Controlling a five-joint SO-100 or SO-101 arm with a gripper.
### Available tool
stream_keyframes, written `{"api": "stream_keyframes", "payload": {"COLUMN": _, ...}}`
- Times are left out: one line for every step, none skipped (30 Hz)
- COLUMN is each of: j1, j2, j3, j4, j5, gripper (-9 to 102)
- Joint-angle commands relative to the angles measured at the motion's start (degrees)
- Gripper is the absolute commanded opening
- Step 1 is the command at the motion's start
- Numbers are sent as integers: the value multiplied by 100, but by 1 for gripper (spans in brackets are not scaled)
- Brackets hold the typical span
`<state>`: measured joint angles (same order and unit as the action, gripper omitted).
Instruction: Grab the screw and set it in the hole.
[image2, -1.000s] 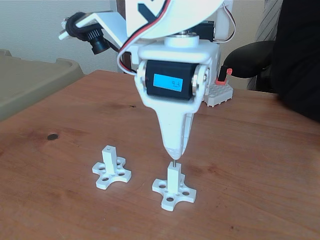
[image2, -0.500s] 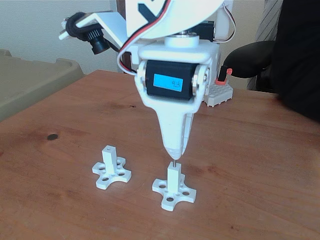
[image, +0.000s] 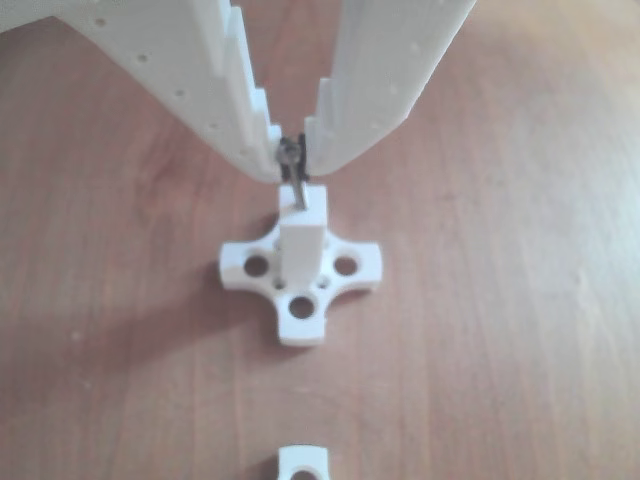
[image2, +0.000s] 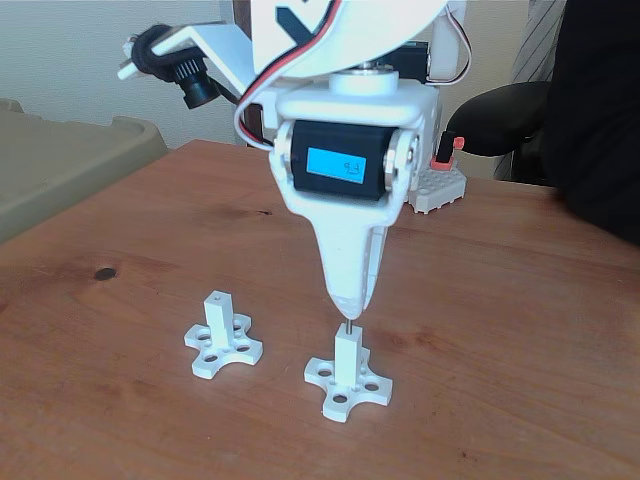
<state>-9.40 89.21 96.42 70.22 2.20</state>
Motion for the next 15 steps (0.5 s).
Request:
{"api": "stream_keyframes", "payload": {"j1": -44, "j2": 88, "j3": -44, "j4": -114, "j5": 44, "gripper": -1}}
{"api": "stream_keyframes", "payload": {"j1": -44, "j2": 88, "j3": -44, "j4": -114, "j5": 44, "gripper": -1}}
{"api": "stream_keyframes", "payload": {"j1": -44, "j2": 88, "j3": -44, "j4": -114, "j5": 44, "gripper": -1}}
{"api": "stream_keyframes", "payload": {"j1": -44, "j2": 88, "j3": -44, "j4": -114, "j5": 44, "gripper": 0}}
{"api": "stream_keyframes", "payload": {"j1": -44, "j2": 88, "j3": -44, "j4": -114, "j5": 44, "gripper": 0}}
{"api": "stream_keyframes", "payload": {"j1": -44, "j2": 88, "j3": -35, "j4": -114, "j5": 44, "gripper": 0}}
{"api": "stream_keyframes", "payload": {"j1": -44, "j2": 88, "j3": -35, "j4": -114, "j5": 44, "gripper": 0}}
{"api": "stream_keyframes", "payload": {"j1": -44, "j2": 88, "j3": -35, "j4": -114, "j5": 44, "gripper": 0}}
{"api": "stream_keyframes", "payload": {"j1": -53, "j2": 88, "j3": -35, "j4": -114, "j5": 44, "gripper": 1}}
{"api": "stream_keyframes", "payload": {"j1": -53, "j2": 88, "j3": -26, "j4": -123, "j5": 44, "gripper": 1}}
{"api": "stream_keyframes", "payload": {"j1": -53, "j2": 88, "j3": -26, "j4": -132, "j5": 44, "gripper": 1}}
{"api": "stream_keyframes", "payload": {"j1": -53, "j2": 88, "j3": -26, "j4": -141, "j5": 44, "gripper": 1}}
{"api": "stream_keyframes", "payload": {"j1": -53, "j2": 79, "j3": -26, "j4": -141, "j5": 44, "gripper": 1}}
{"api": "stream_keyframes", "payload": {"j1": -53, "j2": 79, "j3": -26, "j4": -158, "j5": 53, "gripper": 1}}
{"api": "stream_keyframes", "payload": {"j1": -53, "j2": 79, "j3": -18, "j4": -167, "j5": 53, "gripper": 1}}
